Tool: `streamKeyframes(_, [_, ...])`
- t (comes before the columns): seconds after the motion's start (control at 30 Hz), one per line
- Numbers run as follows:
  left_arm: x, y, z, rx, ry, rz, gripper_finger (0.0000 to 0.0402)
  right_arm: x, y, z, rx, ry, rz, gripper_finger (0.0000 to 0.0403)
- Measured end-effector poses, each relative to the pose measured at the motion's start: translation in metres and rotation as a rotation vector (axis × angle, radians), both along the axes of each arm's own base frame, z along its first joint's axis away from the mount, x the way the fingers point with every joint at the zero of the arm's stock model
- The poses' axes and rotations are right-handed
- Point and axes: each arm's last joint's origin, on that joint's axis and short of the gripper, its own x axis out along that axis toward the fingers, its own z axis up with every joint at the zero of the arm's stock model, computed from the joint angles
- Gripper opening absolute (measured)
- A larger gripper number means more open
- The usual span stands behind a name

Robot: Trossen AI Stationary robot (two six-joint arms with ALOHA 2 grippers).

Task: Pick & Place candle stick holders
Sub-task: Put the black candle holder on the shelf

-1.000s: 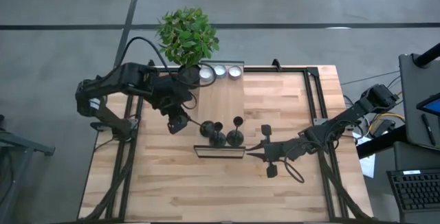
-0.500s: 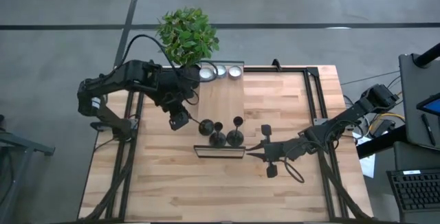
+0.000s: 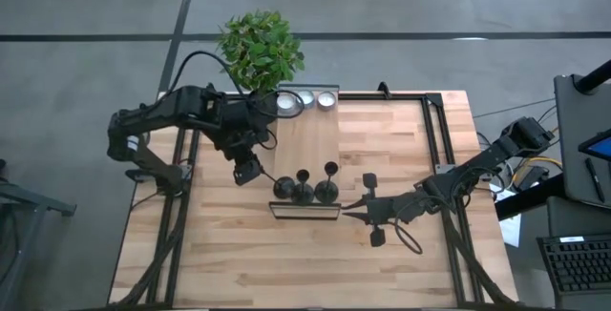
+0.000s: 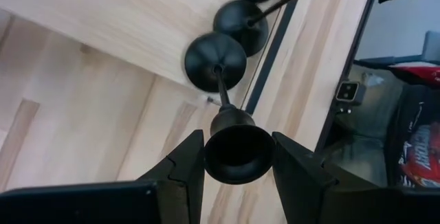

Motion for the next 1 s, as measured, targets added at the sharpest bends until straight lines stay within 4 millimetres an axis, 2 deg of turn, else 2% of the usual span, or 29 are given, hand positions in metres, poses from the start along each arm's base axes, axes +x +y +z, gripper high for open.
streamKeyframes(0.2, [0.0001,-0.0011,-0.0076,-0.025,0.039,-0.009,0.0131,-0.0002,-0.0001,-0.0006,0.0,0.002,0.0,0.0043])
streamKeyframes(0.63, [-0.009,-0.0032,0.0014,-0.047,0.01,0.024,0.0131,-0.0005,0.0,-0.0011,-0.001,0.003,0.001,0.0043])
streamKeyframes(1.0, [-0.0061,-0.0039,-0.0003,-0.058,0.017,0.029,0.0131,-0.0004,-0.0001,-0.001,0.0,0.002,0.0,0.0043])
